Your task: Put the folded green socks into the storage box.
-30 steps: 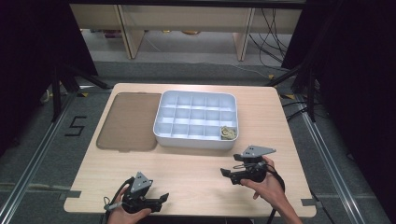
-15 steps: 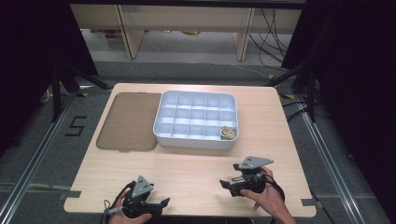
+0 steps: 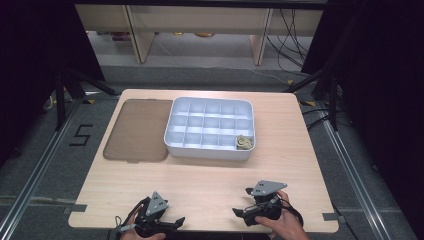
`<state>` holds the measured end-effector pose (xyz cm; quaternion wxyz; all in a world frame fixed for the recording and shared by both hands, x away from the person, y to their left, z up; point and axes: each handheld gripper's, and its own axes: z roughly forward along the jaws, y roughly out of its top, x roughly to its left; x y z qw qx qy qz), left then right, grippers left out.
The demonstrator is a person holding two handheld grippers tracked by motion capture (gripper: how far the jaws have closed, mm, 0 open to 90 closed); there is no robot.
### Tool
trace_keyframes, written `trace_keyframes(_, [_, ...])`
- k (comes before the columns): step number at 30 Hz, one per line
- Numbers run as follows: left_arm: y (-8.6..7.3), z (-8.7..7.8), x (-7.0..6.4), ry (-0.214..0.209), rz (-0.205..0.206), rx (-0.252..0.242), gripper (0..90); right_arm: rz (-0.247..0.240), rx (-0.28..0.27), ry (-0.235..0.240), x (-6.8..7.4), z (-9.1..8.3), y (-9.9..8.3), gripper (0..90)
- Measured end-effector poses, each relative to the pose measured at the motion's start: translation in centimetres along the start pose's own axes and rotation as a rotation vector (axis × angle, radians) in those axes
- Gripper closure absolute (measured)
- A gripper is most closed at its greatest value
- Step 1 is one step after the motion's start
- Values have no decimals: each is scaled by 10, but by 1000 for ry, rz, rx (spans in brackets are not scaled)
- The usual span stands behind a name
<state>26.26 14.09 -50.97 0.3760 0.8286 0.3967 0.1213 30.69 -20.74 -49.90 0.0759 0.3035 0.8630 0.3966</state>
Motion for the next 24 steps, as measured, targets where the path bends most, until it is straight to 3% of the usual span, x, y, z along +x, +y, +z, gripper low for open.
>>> trace_keyframes(3, [0, 1, 0, -2, -4, -1, 180, -6, 14, 2, 3, 1, -1, 163])
trace_keyframes(4, [1, -1, 2, -10, 44, 28, 175, -19, 9, -4, 3, 1, -1, 163])
trace_keyframes(6, [2, -2, 4, -18, 51, 56, 173, -16, 10, 5, 5, 2, -1, 163])
trace_keyframes(8, [0, 0, 2, -8, 16, 28, 173, -29, 10, 2, 5, 2, -1, 163])
trace_keyframes(19, [1, 1, 3, -4, 13, 14, 174, -17, 21, -2, 4, 3, -2, 163])
trace_keyframes(21, [1, -1, 6, 2, 51, 52, 174, -18, 15, -2, 4, 3, -2, 163])
trace_keyframes(22, [1, -1, 6, 2, 38, 55, 174, -21, 17, -9, 4, 3, -2, 163])
trace_keyframes(24, [1, -2, 6, 2, 51, 48, 174, -3, 20, -4, 6, 3, -2, 163])
